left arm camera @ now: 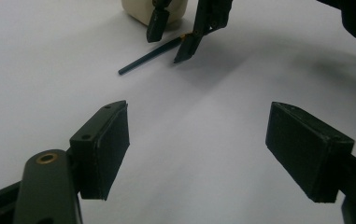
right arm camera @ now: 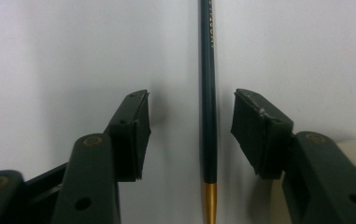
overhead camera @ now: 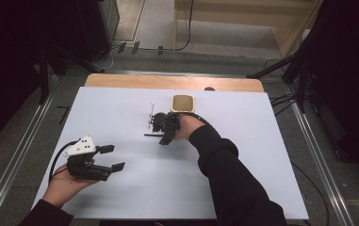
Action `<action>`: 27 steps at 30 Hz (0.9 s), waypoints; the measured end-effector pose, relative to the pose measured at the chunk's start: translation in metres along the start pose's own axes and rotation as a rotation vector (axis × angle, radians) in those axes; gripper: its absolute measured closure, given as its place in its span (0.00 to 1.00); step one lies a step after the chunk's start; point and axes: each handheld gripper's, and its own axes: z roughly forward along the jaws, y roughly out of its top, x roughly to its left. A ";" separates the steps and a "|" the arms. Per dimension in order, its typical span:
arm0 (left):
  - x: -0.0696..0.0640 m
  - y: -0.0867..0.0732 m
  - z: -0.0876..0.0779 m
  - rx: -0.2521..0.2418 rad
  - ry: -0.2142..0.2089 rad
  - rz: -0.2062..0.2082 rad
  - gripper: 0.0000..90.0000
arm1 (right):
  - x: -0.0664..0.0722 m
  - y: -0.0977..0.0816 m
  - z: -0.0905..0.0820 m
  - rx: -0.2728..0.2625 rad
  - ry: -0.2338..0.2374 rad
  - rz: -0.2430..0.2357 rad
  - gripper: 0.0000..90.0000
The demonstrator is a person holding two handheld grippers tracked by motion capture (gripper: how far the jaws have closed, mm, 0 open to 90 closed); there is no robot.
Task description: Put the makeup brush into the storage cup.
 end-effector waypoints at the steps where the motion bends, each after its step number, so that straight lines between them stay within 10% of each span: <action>1: 0.000 0.000 0.000 0.000 0.000 0.001 0.25 | 0.000 0.000 0.001 0.000 0.003 0.006 0.54; 27: 0.000 0.000 0.000 0.003 -0.005 0.000 0.25 | -0.011 0.002 0.003 0.056 0.066 0.050 0.76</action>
